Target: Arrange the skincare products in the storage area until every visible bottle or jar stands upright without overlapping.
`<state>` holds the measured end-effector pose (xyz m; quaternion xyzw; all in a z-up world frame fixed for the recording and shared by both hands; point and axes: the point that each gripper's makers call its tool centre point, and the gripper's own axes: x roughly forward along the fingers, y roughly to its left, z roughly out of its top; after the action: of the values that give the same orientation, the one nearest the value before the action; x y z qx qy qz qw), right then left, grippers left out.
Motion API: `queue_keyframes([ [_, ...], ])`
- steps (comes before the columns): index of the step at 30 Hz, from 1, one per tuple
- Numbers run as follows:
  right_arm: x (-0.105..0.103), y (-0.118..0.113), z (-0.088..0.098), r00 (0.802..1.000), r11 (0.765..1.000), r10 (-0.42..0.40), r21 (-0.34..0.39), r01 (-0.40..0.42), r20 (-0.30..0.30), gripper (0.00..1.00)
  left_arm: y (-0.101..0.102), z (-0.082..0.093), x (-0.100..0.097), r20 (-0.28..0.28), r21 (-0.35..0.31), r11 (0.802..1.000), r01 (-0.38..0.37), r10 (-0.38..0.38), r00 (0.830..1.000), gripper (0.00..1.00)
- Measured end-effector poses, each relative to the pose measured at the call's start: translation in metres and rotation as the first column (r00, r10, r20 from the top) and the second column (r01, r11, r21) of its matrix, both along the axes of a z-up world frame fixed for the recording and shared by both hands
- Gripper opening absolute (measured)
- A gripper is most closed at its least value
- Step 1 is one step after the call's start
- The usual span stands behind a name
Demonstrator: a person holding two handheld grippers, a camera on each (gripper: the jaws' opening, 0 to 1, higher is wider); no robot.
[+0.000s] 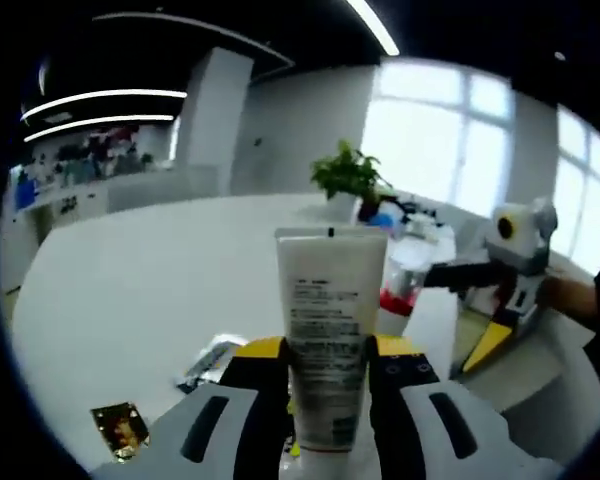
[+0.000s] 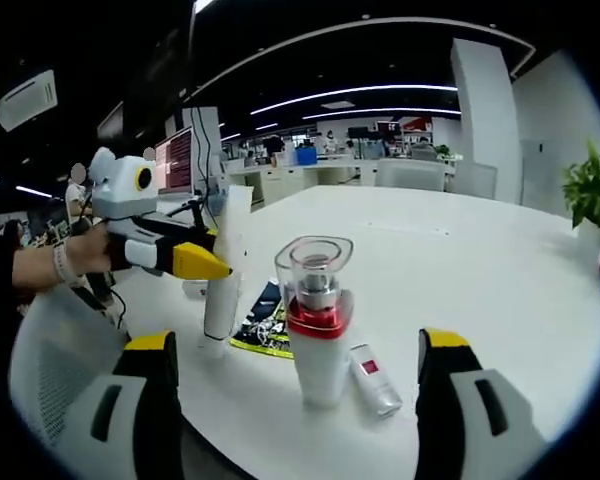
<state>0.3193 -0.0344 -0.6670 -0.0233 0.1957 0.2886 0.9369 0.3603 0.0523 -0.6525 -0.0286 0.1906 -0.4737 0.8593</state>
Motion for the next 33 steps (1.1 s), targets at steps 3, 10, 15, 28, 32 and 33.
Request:
queue_keyframes([
  [3, 0.0, -0.002, -0.003, 1.0, 1.0, -0.009, -0.009, 0.009, -0.011, 0.99, 0.002, -0.003, -0.002, -0.008, -0.009, 1.0, 0.01, -0.01, 1.0, 0.26],
  [10, 0.003, -0.008, 0.005, 0.999, 0.999, -0.047, 0.02, 0.047, 0.005, 0.99, 0.001, -0.005, -0.006, -0.01, 0.018, 1.0, 0.022, -0.022, 1.0, 0.27],
  [15, -0.003, -0.009, 0.021, 0.997, 0.996, -0.077, 0.039, 0.076, 0.031, 0.95, 0.0, -0.004, -0.007, -0.004, 0.023, 0.999, 0.022, -0.022, 1.0, 0.27],
  [28, -0.012, 0.023, 0.097, 0.991, 0.992, -0.049, 0.118, 0.035, 0.122, 0.72, -0.005, -0.002, -0.014, 0.019, 0.052, 0.998, 0.037, -0.038, 0.999, 0.27],
  [32, -0.011, 0.042, 0.098, 0.992, 0.993, -0.006, 0.118, -0.009, 0.126, 0.62, -0.006, -0.001, -0.017, 0.026, 0.058, 0.997, 0.044, -0.045, 0.999, 0.27],
  [33, -0.009, 0.047, 0.096, 0.992, 0.994, -0.008, 0.107, -0.005, 0.125, 0.58, -0.006, -0.001, -0.017, 0.028, 0.06, 0.997, 0.043, -0.045, 0.999, 0.27],
])
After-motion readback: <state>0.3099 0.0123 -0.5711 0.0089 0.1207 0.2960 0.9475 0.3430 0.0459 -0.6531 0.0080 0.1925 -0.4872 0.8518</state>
